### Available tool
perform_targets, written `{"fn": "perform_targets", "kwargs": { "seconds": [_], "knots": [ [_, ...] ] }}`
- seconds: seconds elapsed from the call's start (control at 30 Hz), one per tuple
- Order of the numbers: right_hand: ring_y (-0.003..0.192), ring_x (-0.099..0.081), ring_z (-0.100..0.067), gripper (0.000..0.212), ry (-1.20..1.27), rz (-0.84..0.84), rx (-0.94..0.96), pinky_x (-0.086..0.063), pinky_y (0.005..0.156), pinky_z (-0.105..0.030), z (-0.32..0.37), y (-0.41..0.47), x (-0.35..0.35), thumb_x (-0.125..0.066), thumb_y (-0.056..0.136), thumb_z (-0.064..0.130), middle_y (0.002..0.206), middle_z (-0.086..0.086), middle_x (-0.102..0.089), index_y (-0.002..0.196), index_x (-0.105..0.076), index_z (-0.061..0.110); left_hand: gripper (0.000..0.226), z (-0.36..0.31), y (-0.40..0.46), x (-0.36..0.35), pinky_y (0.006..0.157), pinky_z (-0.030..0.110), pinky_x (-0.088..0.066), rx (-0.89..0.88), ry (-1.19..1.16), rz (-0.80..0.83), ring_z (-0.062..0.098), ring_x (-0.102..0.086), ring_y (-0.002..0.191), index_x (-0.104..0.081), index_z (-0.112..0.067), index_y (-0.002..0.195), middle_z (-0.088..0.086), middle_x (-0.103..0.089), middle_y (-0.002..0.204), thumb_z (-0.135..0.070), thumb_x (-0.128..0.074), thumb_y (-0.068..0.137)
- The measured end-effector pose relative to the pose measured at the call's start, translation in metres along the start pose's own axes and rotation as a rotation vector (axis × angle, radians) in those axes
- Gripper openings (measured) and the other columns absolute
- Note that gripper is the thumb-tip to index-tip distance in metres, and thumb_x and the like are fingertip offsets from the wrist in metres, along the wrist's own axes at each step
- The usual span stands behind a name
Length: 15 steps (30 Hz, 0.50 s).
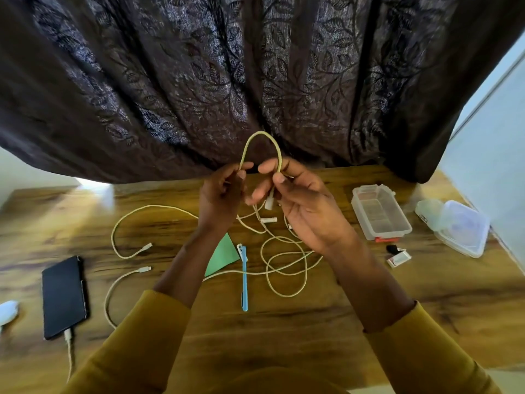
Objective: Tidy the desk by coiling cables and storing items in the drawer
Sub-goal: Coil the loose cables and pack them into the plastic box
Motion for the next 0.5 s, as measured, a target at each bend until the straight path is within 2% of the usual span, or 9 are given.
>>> {"fn": "perform_targets", "kwargs": {
  "seconds": [0.07, 0.13, 0.2, 0.27, 0.3, 0.37, 0.43, 0.5],
  "knots": [
    [0.101, -0.067, -0.042, 0.025, -0.001, -0.019, 0.041, -0.043, 0.098, -0.055, 0.003, 0.001, 0.003, -0.038, 0.108, 0.003, 0.097, -0.023, -0.069, 0.124, -0.056, -0.002, 0.028, 0.0, -0.001, -0.004, 0.067, 0.023, -0.054, -0.04, 0.028, 0.026, 0.003, -0.069, 0.079, -0.072, -0.029, 0.114, -0.009, -0.074, 0.089, -0.007, -0.059, 0.104],
    [0.107, -0.066, -0.044, 0.026, 0.007, -0.056, 0.077, -0.047, 0.102, -0.054, 0.007, 0.004, 0.007, -0.037, 0.108, 0.002, 0.1, -0.024, -0.069, 0.127, -0.054, -0.003, 0.022, -0.003, -0.005, -0.01, 0.066, 0.014, -0.047, -0.094, 0.113, 0.076, -0.006, -0.066, 0.077, -0.072, -0.027, 0.109, -0.017, -0.069, 0.086, -0.009, -0.062, 0.103],
    [0.111, -0.065, -0.046, 0.027, -0.003, -0.113, 0.092, -0.046, 0.101, -0.059, 0.01, 0.007, 0.014, -0.037, 0.11, 0.004, 0.103, -0.021, -0.072, 0.13, -0.054, -0.002, 0.015, -0.007, -0.012, -0.017, 0.059, 0.011, -0.04, -0.125, 0.205, 0.157, -0.007, -0.06, 0.065, -0.074, -0.022, 0.108, -0.02, -0.063, 0.079, -0.013, -0.063, 0.103],
    [0.112, -0.066, -0.046, 0.026, -0.048, -0.187, 0.1, -0.049, 0.101, -0.059, 0.011, 0.011, 0.022, -0.039, 0.11, 0.006, 0.104, -0.019, -0.074, 0.13, -0.055, 0.0, 0.02, -0.01, -0.02, -0.025, 0.058, 0.014, -0.043, -0.154, 0.266, 0.232, -0.002, -0.061, 0.065, -0.075, -0.025, 0.116, -0.016, -0.067, 0.083, -0.015, -0.065, 0.102],
    [0.112, -0.068, -0.045, 0.025, -0.085, -0.226, 0.103, -0.051, 0.102, -0.055, 0.011, 0.012, 0.026, -0.041, 0.11, 0.008, 0.105, -0.02, -0.074, 0.13, -0.055, 0.001, 0.024, -0.01, -0.023, -0.028, 0.058, 0.017, -0.044, -0.16, 0.268, 0.269, 0.0, -0.06, 0.066, -0.075, -0.028, 0.12, -0.013, -0.069, 0.086, -0.017, -0.066, 0.102],
    [0.107, -0.072, -0.036, 0.025, -0.19, -0.299, 0.097, -0.055, 0.098, -0.036, 0.008, 0.014, 0.033, -0.042, 0.111, 0.01, 0.104, -0.02, -0.075, 0.13, -0.055, 0.0, 0.027, -0.013, -0.028, -0.032, 0.061, 0.018, -0.045, -0.142, 0.256, 0.343, -0.004, -0.061, 0.071, -0.074, -0.029, 0.126, -0.014, -0.071, 0.092, -0.024, -0.064, 0.101],
    [0.099, -0.074, -0.022, 0.026, -0.314, -0.345, 0.081, -0.051, 0.09, -0.018, 0.003, 0.014, 0.036, -0.041, 0.111, 0.008, 0.102, -0.022, -0.075, 0.129, -0.055, -0.003, 0.029, -0.019, -0.031, -0.034, 0.064, 0.011, -0.039, -0.131, 0.271, 0.384, -0.01, -0.059, 0.073, -0.075, -0.026, 0.125, -0.021, -0.066, 0.089, -0.029, -0.063, 0.1],
    [0.09, -0.073, -0.01, 0.024, -0.464, -0.353, 0.066, -0.05, 0.081, -0.013, -0.004, 0.011, 0.037, -0.04, 0.111, 0.003, 0.099, -0.025, -0.073, 0.126, -0.057, -0.005, 0.026, -0.026, -0.032, -0.033, 0.064, 0.004, -0.035, -0.143, 0.278, 0.402, -0.016, -0.057, 0.073, -0.078, -0.022, 0.12, -0.025, -0.064, 0.088, -0.021, -0.068, 0.097]
  ]
}}
Point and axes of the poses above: each hand's wrist, its own y-axis towards the middle knuckle, its own x-axis out of the back of the hand, z = x × y, the point moved 4 cm from there along y, towards the middle knuckle
